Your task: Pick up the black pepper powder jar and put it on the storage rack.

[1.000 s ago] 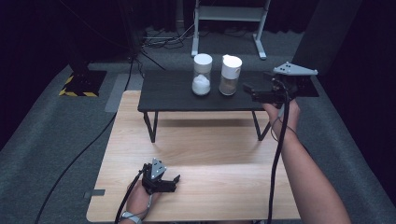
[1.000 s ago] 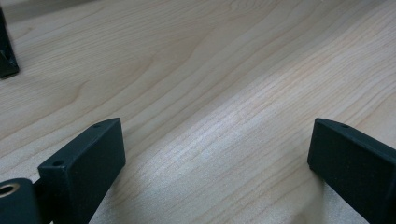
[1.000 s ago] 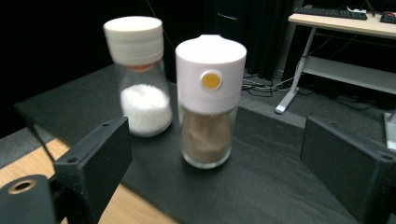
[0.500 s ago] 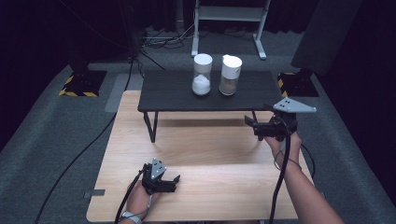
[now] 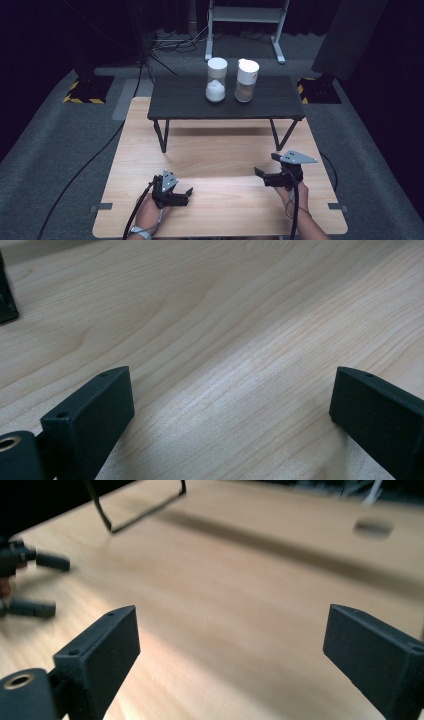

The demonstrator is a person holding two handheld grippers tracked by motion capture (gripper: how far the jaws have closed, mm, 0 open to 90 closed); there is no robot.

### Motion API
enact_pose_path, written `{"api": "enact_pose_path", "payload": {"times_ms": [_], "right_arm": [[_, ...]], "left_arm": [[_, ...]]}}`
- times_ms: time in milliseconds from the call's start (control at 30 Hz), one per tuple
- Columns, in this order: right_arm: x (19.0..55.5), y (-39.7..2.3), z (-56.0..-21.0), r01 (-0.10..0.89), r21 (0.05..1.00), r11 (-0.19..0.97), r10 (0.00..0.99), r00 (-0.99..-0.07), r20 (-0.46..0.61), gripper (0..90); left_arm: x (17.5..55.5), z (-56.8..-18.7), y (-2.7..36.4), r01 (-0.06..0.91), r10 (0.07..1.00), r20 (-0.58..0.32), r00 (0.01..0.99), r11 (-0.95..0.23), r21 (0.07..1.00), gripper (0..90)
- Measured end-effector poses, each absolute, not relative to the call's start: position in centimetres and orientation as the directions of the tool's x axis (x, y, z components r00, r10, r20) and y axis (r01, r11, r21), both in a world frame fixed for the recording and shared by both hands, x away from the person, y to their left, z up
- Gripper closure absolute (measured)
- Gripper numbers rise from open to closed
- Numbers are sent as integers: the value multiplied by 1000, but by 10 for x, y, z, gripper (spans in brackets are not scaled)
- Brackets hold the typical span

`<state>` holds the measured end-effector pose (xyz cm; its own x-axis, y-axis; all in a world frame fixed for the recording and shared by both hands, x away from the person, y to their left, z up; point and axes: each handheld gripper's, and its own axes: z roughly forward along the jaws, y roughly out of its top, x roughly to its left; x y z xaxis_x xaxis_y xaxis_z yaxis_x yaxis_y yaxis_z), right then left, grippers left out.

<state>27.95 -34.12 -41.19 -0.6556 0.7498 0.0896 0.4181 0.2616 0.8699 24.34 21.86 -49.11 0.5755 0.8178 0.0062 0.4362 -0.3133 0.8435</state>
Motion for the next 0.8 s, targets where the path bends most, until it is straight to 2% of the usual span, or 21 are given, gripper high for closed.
{"api": "enact_pose_path", "payload": {"times_ms": [200, 400, 633, 800], "right_arm": [[273, -340, -446, 502, 822, 269, 763, -632, 135, 73], [266, -331, -453, 550, 759, 349, 782, -617, 88, 60], [259, -324, -461, 491, 767, 412, 779, -627, -17, 26], [260, -326, -471, 450, 793, 410, 757, -654, -21, 4]], "left_arm": [[241, -491, 215, 446, 832, 6, 554, -303, 842, 33], [242, -491, 215, 446, 830, 3, 557, -303, 842, 33], [242, -490, 213, 451, 836, 4, 548, -299, 841, 28], [242, -491, 213, 451, 836, 4, 548, -299, 841, 28]]}}
